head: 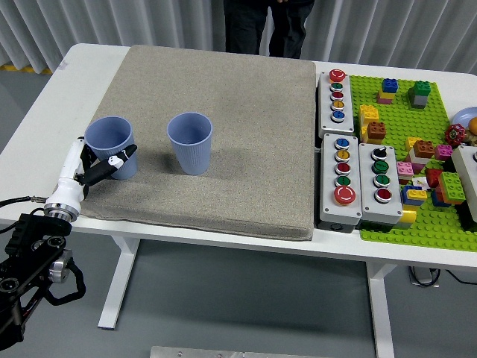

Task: Pick cup pour cup place

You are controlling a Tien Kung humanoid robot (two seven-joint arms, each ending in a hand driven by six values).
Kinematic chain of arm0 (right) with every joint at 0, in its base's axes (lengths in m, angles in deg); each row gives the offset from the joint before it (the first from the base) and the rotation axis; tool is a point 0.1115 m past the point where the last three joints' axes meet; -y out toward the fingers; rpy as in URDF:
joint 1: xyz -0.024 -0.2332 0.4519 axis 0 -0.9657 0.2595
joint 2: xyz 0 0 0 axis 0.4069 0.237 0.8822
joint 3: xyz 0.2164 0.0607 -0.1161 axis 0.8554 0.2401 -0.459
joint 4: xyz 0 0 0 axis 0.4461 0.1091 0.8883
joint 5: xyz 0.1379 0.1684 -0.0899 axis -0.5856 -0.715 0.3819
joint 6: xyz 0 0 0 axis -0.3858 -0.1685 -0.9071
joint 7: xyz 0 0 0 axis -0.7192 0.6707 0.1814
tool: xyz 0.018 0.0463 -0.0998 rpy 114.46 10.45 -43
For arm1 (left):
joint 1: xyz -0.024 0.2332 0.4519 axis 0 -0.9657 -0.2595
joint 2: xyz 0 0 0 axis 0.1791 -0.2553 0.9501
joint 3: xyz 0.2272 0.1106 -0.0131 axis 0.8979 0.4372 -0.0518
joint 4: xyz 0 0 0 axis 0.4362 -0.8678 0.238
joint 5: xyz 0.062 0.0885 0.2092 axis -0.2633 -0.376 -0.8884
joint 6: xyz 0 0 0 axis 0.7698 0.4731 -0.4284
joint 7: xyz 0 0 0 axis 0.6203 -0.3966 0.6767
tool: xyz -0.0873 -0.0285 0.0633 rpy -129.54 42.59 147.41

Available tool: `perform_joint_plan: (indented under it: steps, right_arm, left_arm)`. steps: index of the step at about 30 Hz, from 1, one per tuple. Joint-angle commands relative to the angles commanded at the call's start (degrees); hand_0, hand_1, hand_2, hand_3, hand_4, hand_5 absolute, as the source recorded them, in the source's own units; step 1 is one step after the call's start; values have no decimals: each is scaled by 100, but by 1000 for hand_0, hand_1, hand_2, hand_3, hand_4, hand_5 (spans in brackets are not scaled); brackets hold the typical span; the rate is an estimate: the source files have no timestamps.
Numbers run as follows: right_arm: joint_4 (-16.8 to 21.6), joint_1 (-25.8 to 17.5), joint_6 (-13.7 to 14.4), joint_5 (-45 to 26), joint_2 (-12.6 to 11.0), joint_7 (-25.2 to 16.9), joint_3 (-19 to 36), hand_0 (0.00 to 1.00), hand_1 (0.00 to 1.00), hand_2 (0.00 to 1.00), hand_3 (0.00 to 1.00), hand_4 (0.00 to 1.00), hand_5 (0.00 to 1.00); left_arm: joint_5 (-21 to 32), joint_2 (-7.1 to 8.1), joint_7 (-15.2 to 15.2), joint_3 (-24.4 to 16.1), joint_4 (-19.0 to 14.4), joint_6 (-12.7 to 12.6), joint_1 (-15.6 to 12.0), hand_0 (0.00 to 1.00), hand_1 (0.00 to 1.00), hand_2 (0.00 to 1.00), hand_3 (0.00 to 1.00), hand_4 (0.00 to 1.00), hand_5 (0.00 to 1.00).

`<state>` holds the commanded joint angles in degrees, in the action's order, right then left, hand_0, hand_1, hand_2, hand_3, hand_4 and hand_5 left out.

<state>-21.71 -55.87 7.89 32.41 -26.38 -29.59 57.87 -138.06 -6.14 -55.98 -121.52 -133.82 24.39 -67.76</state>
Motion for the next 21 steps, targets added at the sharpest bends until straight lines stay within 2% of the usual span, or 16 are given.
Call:
perform_joint_plan:
  steps: [6, 12, 13, 21]
  right_arm:
    - [0, 2, 1, 3, 2, 2, 1, 722, 690, 738, 700, 309, 293]
    - [0, -6, 2, -4, 1, -1, -6, 722, 690, 738, 699, 307, 286]
    - [0, -8, 2, -4, 2, -1, -5, 722, 689, 738, 698, 308, 281]
    - [0, -28, -1, 31, 3, 0, 14, 722, 689, 737, 697, 310, 277]
  left_arm:
    - [-75, -7, -31, -33, -61, 31, -70, 720, 741, 821, 784, 952, 359]
    - [-391, -23, -143, -152, -173, 153, -136, 732, 752, 836, 803, 952, 362]
    - [-470, -26, -167, -202, -195, 188, -152, 805, 825, 938, 989, 972, 403]
    - [-638, 2, -226, -397, -246, 224, -236, 827, 841, 968, 998, 971, 406]
